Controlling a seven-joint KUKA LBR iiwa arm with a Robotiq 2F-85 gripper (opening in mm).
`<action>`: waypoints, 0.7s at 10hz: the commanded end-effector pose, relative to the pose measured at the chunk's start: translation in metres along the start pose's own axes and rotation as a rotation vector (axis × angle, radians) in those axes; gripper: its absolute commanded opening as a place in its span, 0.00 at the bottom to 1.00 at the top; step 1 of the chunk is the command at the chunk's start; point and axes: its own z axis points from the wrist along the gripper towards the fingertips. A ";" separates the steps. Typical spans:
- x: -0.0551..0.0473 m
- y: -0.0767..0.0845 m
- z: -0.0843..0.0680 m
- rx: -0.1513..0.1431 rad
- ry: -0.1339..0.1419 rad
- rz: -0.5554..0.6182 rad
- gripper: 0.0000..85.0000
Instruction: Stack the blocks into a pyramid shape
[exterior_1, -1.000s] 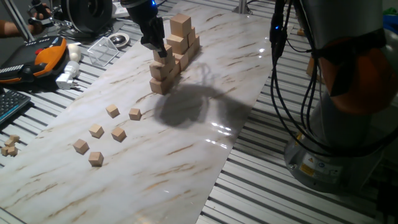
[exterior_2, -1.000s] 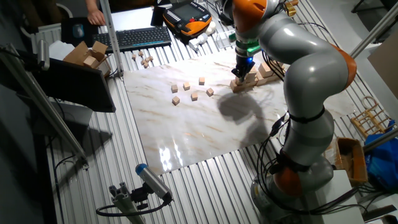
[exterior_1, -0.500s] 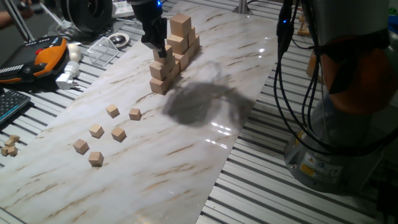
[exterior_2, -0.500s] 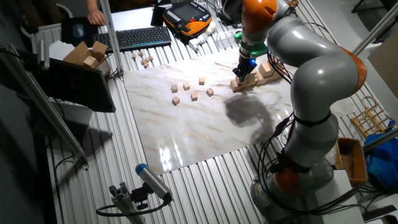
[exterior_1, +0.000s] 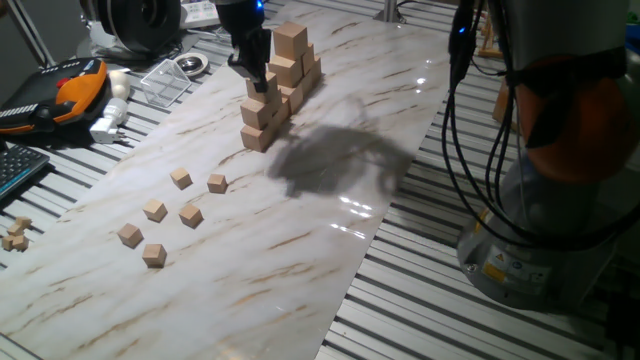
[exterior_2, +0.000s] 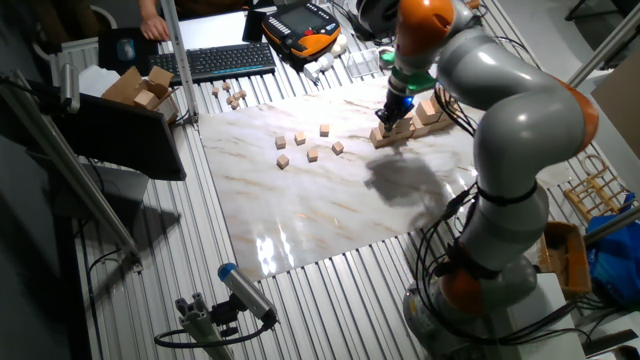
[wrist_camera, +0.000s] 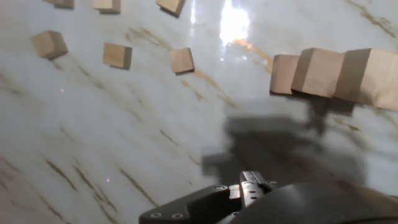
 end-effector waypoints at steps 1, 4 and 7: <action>-0.004 0.007 0.003 0.019 0.000 -0.003 0.00; -0.033 0.042 0.015 0.032 -0.013 0.045 0.20; -0.062 0.068 0.042 0.041 -0.012 0.049 0.40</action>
